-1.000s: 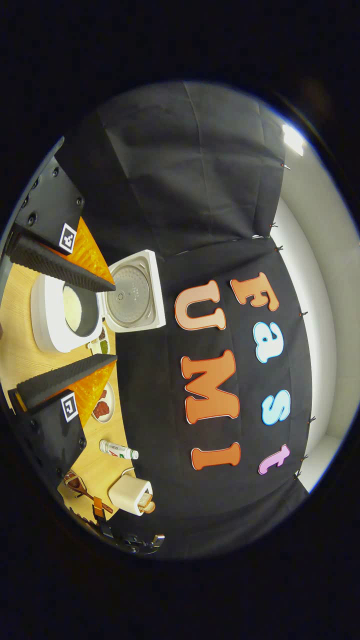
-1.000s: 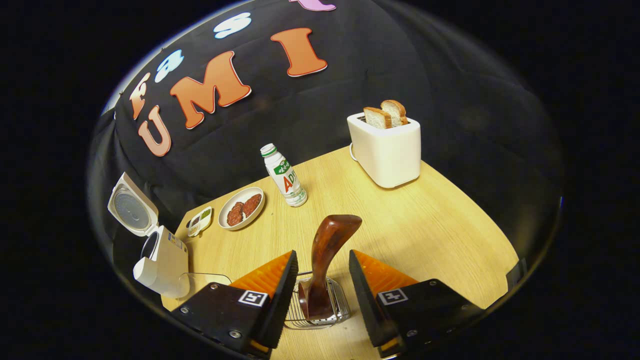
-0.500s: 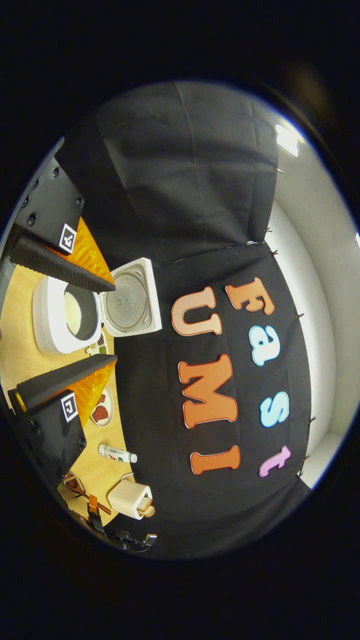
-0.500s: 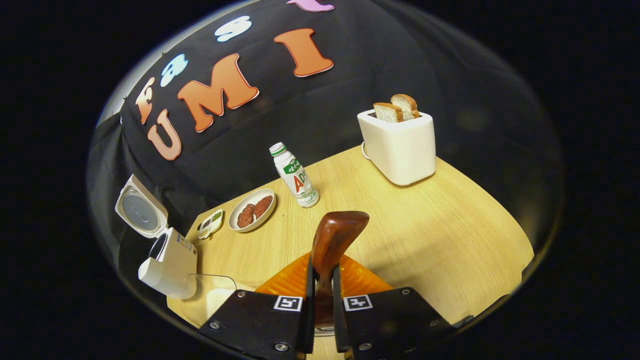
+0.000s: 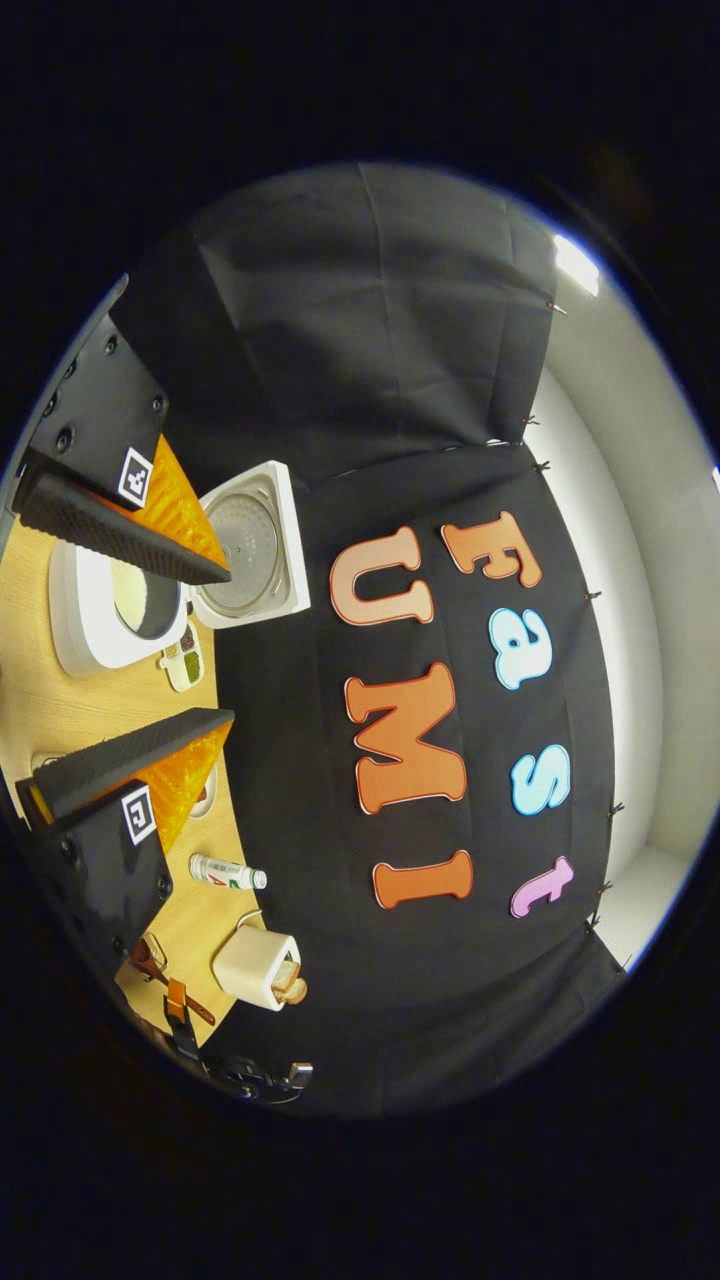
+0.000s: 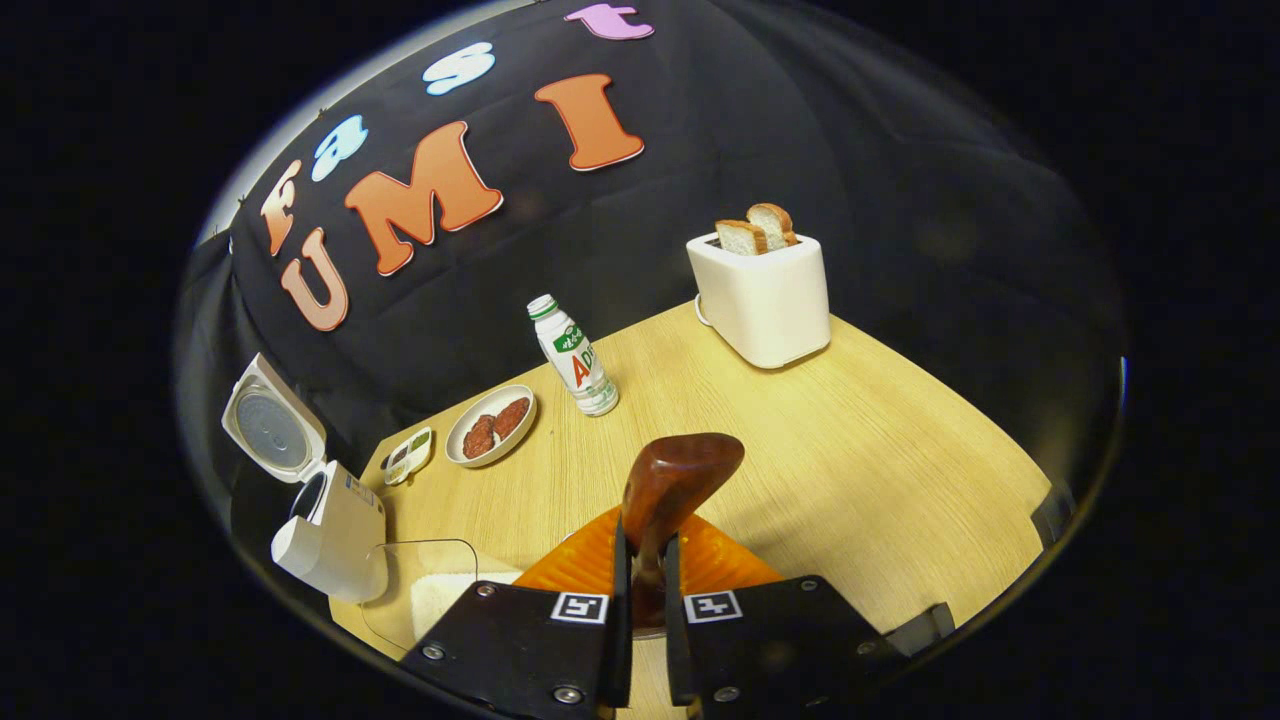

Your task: Close the left gripper, press the button to open the rice cooker; take a wooden spoon from the chopstick holder with the right hand, scoop a spoonful of rice and pour it into the rice cooker, then put the wooden spoon back into the chopstick holder.

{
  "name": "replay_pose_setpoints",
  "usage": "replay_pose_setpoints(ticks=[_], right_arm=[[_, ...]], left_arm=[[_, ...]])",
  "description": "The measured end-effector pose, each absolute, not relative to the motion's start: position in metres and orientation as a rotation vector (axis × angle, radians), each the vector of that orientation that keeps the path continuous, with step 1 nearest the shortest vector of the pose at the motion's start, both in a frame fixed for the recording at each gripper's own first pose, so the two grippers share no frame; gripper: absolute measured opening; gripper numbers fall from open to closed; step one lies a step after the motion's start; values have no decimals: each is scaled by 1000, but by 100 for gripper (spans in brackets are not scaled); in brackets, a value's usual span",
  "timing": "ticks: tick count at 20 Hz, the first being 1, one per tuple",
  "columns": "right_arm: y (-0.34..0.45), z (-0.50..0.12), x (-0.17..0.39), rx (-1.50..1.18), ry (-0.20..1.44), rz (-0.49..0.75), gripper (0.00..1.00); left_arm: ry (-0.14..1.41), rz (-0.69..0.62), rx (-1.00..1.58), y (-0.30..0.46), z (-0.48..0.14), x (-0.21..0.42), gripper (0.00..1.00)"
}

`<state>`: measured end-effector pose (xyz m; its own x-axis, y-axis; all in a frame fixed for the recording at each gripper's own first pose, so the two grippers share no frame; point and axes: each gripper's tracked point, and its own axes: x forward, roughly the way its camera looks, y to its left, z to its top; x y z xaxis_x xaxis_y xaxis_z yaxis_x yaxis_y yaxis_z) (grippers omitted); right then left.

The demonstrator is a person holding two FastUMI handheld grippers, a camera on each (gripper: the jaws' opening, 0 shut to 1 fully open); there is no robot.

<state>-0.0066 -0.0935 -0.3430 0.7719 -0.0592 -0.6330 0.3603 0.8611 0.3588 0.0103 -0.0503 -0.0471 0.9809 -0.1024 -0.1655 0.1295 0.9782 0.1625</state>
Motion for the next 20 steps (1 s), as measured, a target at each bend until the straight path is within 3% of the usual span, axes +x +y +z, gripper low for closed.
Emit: replay_pose_setpoints(ticks=[2, 5, 7, 8, 9, 13, 14, 15, 20], right_arm=[[-95, -324, -2, 492, 614, -259, 13], [-93, -294, 3, 501, 571, -262, 12], [-90, -272, 2, 522, 539, -261, 11], [-89, -262, 4, 524, 522, -256, 11], [-85, -249, 4, 527, 506, -249, 11], [-62, -211, 9, 545, 461, -210, 11], [-51, -205, 10, 539, 460, -193, 11], [-40, -201, 11, 531, 453, -173, 11], [18, -210, 20, 473, 495, -81, 11]], left_arm=[[149, -135, 166, -48, -44, 19, 82], [141, -153, 139, -43, -43, 31, 86], [134, -163, 123, -40, -44, 36, 82], [131, -172, 118, -38, -45, 36, 89], [126, -178, 115, -36, -47, 38, 82], [132, -203, 102, -29, -58, 43, 86], [134, -205, 94, -26, -61, 45, 82], [138, -206, 88, -23, -63, 46, 86], [180, -186, 53, 0, -80, 52, 82]])
